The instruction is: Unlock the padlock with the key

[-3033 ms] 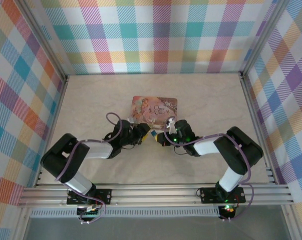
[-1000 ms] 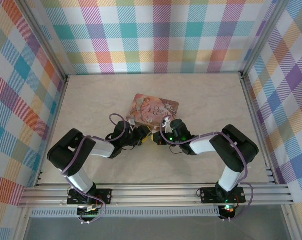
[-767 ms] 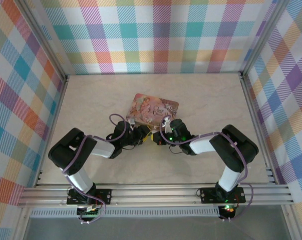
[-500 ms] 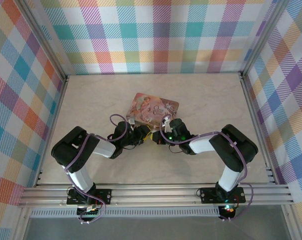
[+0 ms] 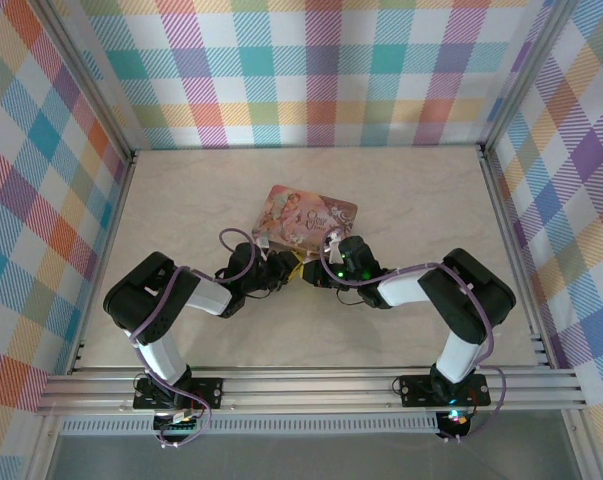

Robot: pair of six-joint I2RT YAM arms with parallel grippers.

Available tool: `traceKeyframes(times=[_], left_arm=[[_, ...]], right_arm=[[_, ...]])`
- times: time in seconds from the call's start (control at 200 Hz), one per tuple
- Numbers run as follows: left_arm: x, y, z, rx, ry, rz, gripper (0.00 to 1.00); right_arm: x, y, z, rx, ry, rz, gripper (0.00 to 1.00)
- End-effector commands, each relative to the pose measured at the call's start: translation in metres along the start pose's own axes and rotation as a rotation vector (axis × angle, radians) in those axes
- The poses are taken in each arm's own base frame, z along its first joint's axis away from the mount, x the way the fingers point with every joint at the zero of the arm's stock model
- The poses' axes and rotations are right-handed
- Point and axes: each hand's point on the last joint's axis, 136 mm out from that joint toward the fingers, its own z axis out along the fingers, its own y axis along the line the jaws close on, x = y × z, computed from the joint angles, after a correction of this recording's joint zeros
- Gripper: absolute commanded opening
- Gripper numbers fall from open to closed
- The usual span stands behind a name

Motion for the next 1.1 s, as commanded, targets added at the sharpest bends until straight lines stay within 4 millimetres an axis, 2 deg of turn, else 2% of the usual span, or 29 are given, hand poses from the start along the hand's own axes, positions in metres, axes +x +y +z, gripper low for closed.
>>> traceKeyframes(times=[0.0, 0.155, 0.43, 0.595, 0.765, 0.935, 1.095], left_arm=[[0.004, 0.001, -0.001, -0.012, -0.003, 0.001, 0.07], [0.004, -0.002, -0.003, -0.014, -0.005, 0.002, 0.01], [0.005, -0.006, -0.004, -0.018, -0.005, -0.022, 0.00], [0.006, -0.005, -0.004, -0.041, 0.007, -0.052, 0.00], [0.007, -0.004, -0.005, -0.069, 0.012, -0.072, 0.00], [0.007, -0.001, -0.007, -0.094, 0.010, -0.077, 0.00], [0.009, -0.001, -0.006, -0.107, 0.022, -0.079, 0.00]], right_arm=[[-0.010, 0.024, -0.008, -0.060, -0.029, -0.058, 0.21], [-0.009, 0.012, -0.018, 0.007, -0.038, -0.090, 0.32], [-0.018, 0.007, -0.047, 0.143, -0.062, -0.248, 0.53], [-0.033, 0.023, -0.073, 0.185, -0.102, -0.417, 0.71], [-0.052, 0.050, -0.098, 0.187, -0.176, -0.598, 1.00], [-0.077, 0.073, -0.125, 0.187, -0.347, -0.731, 1.00], [-0.089, 0.075, -0.140, 0.226, -0.451, -0.807, 1.00]])
